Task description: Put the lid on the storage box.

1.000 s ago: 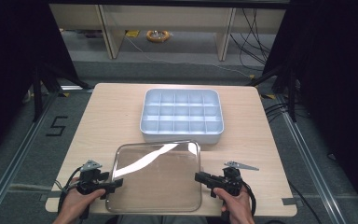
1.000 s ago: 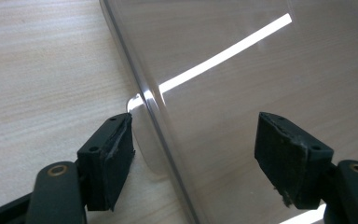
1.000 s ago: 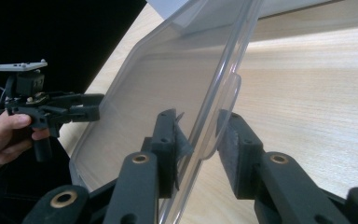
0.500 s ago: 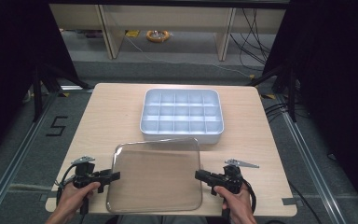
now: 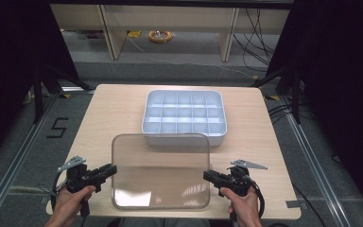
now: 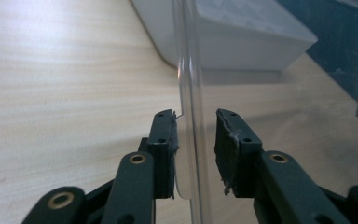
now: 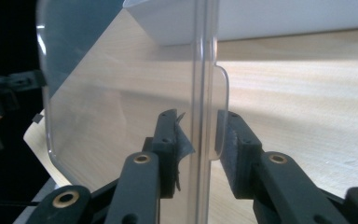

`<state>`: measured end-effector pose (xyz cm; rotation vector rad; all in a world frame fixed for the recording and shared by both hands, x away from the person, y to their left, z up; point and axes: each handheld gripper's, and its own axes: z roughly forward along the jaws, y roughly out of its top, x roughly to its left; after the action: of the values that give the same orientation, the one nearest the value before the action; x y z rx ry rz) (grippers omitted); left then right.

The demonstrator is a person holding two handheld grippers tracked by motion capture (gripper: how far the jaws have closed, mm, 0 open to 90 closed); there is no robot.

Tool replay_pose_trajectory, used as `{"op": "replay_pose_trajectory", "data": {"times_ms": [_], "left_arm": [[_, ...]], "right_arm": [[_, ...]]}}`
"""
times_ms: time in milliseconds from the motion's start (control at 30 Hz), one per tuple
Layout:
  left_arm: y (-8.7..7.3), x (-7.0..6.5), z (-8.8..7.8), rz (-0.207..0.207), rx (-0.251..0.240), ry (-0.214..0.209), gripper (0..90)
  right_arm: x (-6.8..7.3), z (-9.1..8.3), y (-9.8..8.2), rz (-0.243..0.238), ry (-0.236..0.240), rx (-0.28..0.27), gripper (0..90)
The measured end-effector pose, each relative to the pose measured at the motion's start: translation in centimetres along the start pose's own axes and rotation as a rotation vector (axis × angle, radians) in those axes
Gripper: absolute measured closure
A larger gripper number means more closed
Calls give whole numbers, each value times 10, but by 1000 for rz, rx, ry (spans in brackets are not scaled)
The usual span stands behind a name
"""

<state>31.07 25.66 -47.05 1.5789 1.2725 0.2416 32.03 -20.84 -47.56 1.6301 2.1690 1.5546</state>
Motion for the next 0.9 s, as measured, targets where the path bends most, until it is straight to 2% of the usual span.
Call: {"op": "replay_pose_trajectory", "data": {"times_ms": [67, 133, 200, 233, 267, 300, 333, 367, 433, 467, 500, 533, 567, 600, 633, 700, 733, 833, 900], "left_arm": [[5, -6, -5, 23, -22, 4, 687], [6, -7, -6, 27, -25, 1, 687], [8, -9, -7, 25, -29, -8, 687], [9, -10, -7, 28, -27, -10, 687], [11, -12, -6, 29, -29, -16, 689], [13, -14, -4, 30, -28, -20, 688], [13, -14, -4, 30, -28, -20, 688], [15, -16, -2, 32, -26, -23, 688], [19, -20, 2, 34, -23, -25, 688], [21, -22, 5, 40, -19, -23, 686], [23, -24, 8, 41, -18, -22, 686], [26, -26, 10, 44, -18, -23, 686], [29, -28, 13, 46, -20, -26, 686], [31, -29, 16, 49, -17, -32, 685], [33, -31, 19, 51, -14, -38, 682], [37, -35, 23, 58, -5, -31, 678], [39, -36, 26, 62, -1, -29, 673], [46, -38, 33, 56, 7, -32, 670], [56, -38, 41, 45, 11, -40, 670]], "right_arm": [[4, -3, 3, -1, -11, -14, 703], [4, -5, 5, -21, -1, -25, 703], [6, -7, 6, -11, 1, -27, 702], [5, -8, 8, -27, -4, -41, 702], [10, -11, 9, 26, -2, -32, 701], [7, -14, 15, -9, -10, -51, 701], [7, -14, 15, -9, -10, -51, 701], [7, -21, 22, -29, -17, -59, 700], [8, -22, 24, -23, -24, -66, 699], [6, -27, 33, -54, -43, -76, 693], [9, -29, 36, -19, -55, -68, 689], [5, -30, 41, -66, -69, -81, 686], [5, -32, 45, -65, -74, -82, 682], [8, -33, 48, -29, -90, -71, 677], [4, -34, 52, -69, -103, -77, 672], [5, -35, 56, -51, -115, -72, 666], [1, -35, 60, -80, -122, -79, 663], [-3, -36, 75, -78, -139, -82, 653], [-3, -36, 83, -38, -147, -85, 652]]}}
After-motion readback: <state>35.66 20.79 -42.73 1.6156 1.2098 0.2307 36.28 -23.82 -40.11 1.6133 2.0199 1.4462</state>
